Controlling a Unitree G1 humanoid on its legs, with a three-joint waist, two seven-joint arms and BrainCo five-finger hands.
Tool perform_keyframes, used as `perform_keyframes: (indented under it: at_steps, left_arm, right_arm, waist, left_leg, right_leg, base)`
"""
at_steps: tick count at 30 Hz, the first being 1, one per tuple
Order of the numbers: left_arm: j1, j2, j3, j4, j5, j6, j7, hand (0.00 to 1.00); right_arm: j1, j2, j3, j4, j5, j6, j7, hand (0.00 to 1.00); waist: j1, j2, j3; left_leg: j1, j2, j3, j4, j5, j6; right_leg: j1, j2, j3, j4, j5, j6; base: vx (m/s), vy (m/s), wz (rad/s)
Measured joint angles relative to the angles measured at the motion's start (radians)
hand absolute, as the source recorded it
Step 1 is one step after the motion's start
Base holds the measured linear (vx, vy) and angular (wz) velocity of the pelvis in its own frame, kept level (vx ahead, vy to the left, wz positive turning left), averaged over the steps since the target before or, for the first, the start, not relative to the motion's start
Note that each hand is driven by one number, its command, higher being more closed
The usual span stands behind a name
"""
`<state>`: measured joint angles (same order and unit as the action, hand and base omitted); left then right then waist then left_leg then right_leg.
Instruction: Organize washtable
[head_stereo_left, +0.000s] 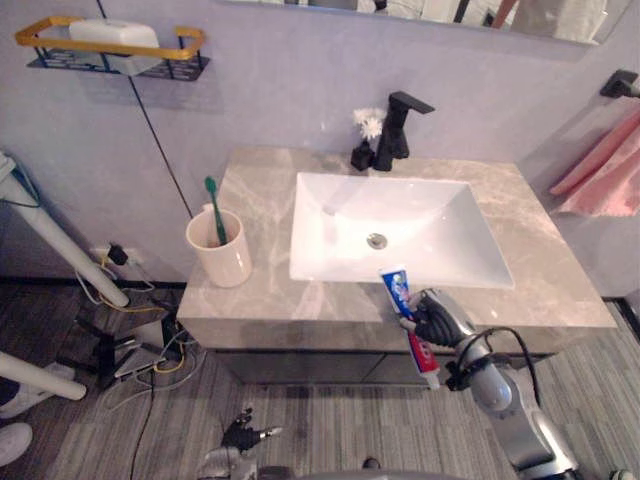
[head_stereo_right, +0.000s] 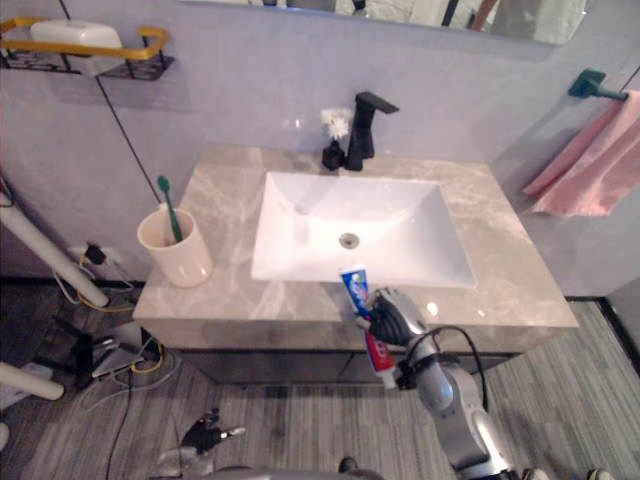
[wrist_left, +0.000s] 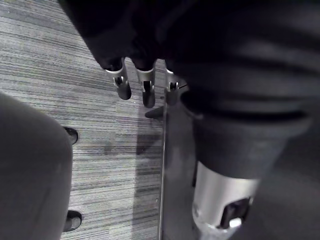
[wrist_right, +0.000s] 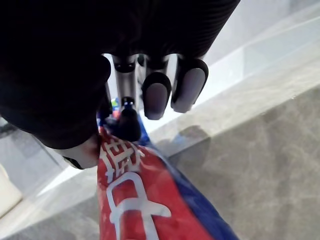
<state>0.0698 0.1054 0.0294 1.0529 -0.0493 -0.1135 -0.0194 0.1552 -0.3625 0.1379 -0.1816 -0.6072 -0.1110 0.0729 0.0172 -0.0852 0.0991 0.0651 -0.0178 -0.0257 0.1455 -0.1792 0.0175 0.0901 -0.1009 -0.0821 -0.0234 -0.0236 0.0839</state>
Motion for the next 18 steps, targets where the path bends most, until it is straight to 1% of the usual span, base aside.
perform_keyframes:
  at_steps: [10, 12, 13, 15, 16, 18]
  left_arm:
    - [0.0, 0.0, 0.0, 0.0, -0.001, 0.0, 0.0, 0.0]
    - [0.0, 0.0, 0.001, 0.0, -0.001, 0.0, 0.0, 0.0]
    - [0.0, 0.0, 0.001, 0.0, -0.006, 0.0, 0.0, 0.0]
    - [0.001, 0.0, 0.002, 0.0, -0.012, 0.0, 0.001, 0.0]
    - [0.002, 0.001, 0.003, 0.0, -0.02, 0.0, 0.001, 0.0]
    - [0.003, 0.001, 0.003, 0.0, -0.024, 0.0, 0.001, 0.0]
  right_arm:
    - [0.0, 0.004, -0.009, 0.001, 0.008, 0.006, -0.009, 1.0]
    - [-0.001, 0.011, -0.025, 0.003, 0.008, 0.012, -0.016, 1.0]
    - [-0.005, 0.018, -0.037, 0.011, 0.008, 0.014, -0.033, 1.0]
    - [-0.012, 0.037, -0.065, 0.02, 0.008, 0.029, -0.053, 1.0]
    - [-0.022, 0.049, -0.085, 0.028, 0.008, 0.046, -0.071, 1.0]
    - [-0.037, 0.057, -0.103, 0.048, 0.008, 0.058, -0.093, 1.0]
  waist:
    - [0.0, 0.0, 0.0]
    - [0.0, 0.0, 0.0]
    - [0.0, 0.0, 0.0]
    - [0.0, -0.001, 0.0]
    - [0.0, -0.001, 0.0]
    - [0.0, 0.0, 0.001]
  left_leg:
    - [-0.001, 0.0, -0.001, 0.0, 0.001, 0.001]
    - [-0.002, -0.001, -0.002, -0.001, 0.002, 0.001]
    - [-0.002, -0.001, -0.003, -0.003, 0.004, 0.0]
    - [-0.002, -0.001, -0.004, -0.007, 0.008, 0.0]
    - [-0.004, -0.001, -0.006, -0.008, 0.01, -0.001]
    - [-0.005, -0.001, -0.009, -0.008, 0.012, -0.002]
  right_leg:
    - [0.0, 0.0, -0.001, 0.0, 0.0, 0.0]
    - [0.0, 0.0, -0.002, 0.0, 0.0, 0.0]
    - [-0.001, 0.0, -0.003, 0.0, 0.0, 0.0]
    - [-0.003, 0.0, -0.004, 0.001, 0.0, 0.0]
    - [-0.004, 0.0, -0.006, 0.001, 0.0, 0.0]
    - [-0.004, 0.0, -0.008, 0.002, 0.0, 0.0]
  base:
    - [0.0, 0.0, 0.0]
    - [0.0, 0.0, 0.0]
    - [0.0, 0.0, 0.0]
    - [0.0, 0.0, 0.0]
    - [0.0, 0.0, 0.03]
    - [0.0, 0.0, 0.05]
